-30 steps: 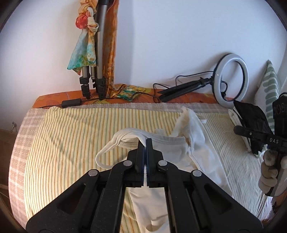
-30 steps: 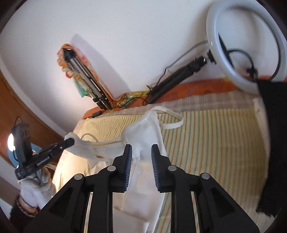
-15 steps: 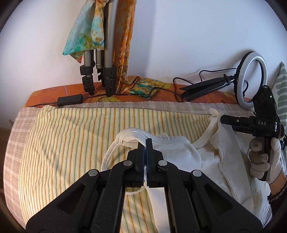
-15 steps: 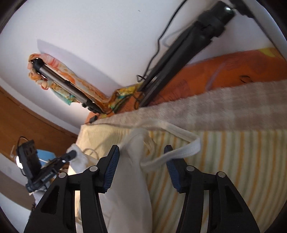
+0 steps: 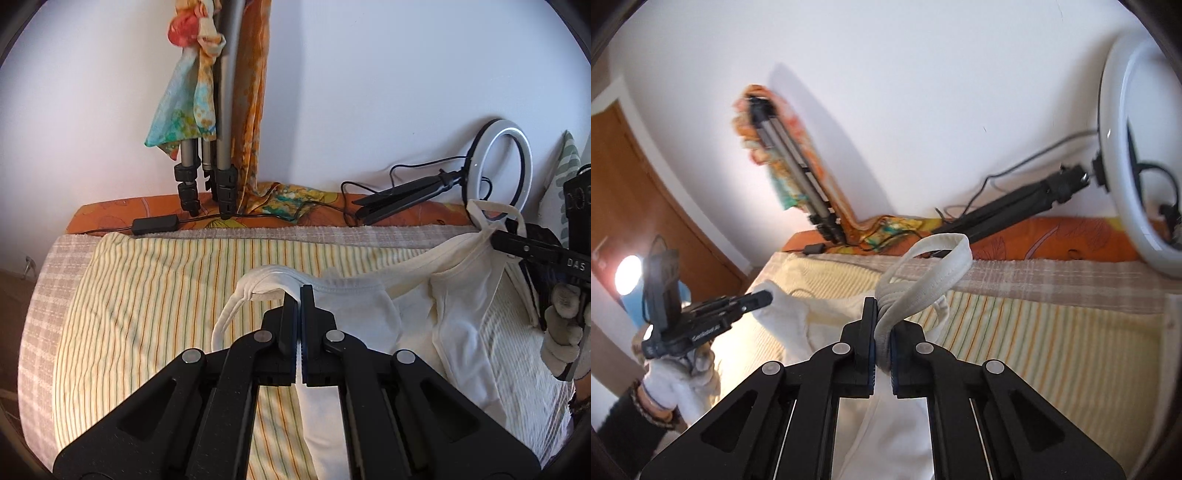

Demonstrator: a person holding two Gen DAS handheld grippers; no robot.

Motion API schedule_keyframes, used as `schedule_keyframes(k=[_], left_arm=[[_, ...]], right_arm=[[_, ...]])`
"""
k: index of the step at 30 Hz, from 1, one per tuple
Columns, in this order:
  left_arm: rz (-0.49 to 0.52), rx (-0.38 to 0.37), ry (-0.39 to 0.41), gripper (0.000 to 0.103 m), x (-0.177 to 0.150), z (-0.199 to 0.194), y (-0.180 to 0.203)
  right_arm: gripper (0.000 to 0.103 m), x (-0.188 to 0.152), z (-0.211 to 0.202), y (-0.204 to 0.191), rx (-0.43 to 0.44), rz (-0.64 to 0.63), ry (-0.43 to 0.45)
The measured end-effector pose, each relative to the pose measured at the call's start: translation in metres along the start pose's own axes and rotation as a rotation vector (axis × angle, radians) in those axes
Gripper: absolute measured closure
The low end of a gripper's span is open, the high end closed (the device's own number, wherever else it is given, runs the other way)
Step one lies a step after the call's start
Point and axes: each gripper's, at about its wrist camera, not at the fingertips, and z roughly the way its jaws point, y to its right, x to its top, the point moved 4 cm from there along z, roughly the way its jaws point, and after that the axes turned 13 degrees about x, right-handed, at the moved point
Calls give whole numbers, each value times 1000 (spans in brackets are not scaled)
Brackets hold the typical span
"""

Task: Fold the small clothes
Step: 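Lift the straps with both grippers and fold the strap end over onto the hem, then open the right gripper off the strap while the left gripper keeps holding its strap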

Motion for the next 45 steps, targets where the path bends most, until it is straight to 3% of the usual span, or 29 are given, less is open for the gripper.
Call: schedule_keyframes(k=[5,13,17,25,29,30,32,33,36,39,45], left_arm=[[-1,-5,10,103,-18,-35,3],[0,-9,10,103,-70,-81,10],[70,45,17,103,-105,-95,18],[65,60,-63,103,-161,-93,14],[119,65,-95,103,-181,-101,17],[146,67,-100,103,-186,-106,18],[178,46,-117,103,-194,-116,18],[189,39,-124,103,-197,-122,17],[177,3,-112,103,-196,-144,15],[174,30,-44,103,-175,-154,16],[81,5,-91,103,-124,-108,13]], right_arm=[[99,-24,-39,-32,-1,-23,1],[99,-94,-73,-71,-53,-38,-31],[99,-133,-77,-83,-89,-42,-79],[99,-189,-80,-79,-208,-70,-163],[97,-200,-87,-71,-255,-69,-216],[95,-202,-92,-69,-275,-65,-231],[81,-204,-101,-65,-296,-45,-257],[75,-204,-107,-65,-312,-41,-256],[75,-196,-121,-73,-310,-38,-207],[75,-184,-119,-88,-253,-41,-160],[75,-171,-76,-96,-219,-25,-174]])
